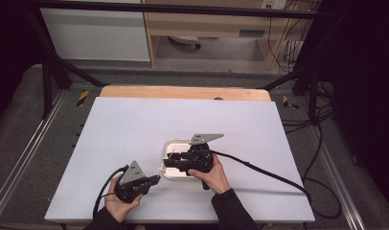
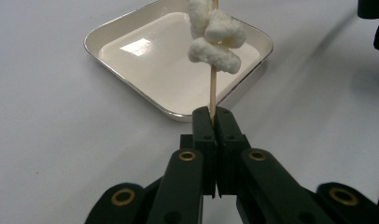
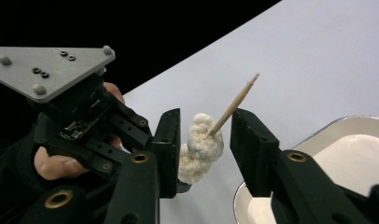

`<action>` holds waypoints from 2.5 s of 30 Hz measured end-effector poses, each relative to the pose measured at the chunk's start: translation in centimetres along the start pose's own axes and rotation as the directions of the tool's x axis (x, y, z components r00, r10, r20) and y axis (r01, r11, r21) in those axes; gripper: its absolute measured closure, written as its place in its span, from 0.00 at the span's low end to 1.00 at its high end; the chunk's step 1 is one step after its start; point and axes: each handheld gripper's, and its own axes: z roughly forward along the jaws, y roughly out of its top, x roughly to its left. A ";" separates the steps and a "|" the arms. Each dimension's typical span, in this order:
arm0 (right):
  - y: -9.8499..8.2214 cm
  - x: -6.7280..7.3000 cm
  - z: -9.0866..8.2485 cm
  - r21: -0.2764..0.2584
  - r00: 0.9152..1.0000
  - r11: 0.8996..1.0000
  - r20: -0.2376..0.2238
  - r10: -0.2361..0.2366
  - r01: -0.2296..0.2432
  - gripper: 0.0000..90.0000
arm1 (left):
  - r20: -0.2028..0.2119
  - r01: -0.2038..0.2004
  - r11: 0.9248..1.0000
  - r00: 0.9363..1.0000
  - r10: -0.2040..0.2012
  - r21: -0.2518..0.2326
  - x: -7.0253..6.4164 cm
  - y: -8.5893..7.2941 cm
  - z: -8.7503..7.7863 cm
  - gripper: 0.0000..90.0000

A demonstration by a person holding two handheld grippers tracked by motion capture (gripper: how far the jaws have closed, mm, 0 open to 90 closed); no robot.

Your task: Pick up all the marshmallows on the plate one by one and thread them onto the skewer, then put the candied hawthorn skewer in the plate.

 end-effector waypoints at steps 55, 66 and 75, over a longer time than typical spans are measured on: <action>-8.6 -6.1 -14.3 0.166 0.855 0.986 0.509 -0.100 0.017 0.01 | 0.002 0.042 0.994 0.999 -0.043 0.096 1.1 2.9 0.6 0.98; -9.3 -6.4 -15.1 0.181 0.850 0.983 0.517 -0.102 0.007 0.01 | -0.005 0.050 0.991 0.999 -0.050 0.120 1.3 4.5 2.2 0.98; -9.5 -6.4 -15.1 0.203 0.852 0.979 0.511 -0.115 0.011 0.01 | -0.017 0.062 0.986 0.998 -0.060 0.152 1.6 5.8 4.4 0.98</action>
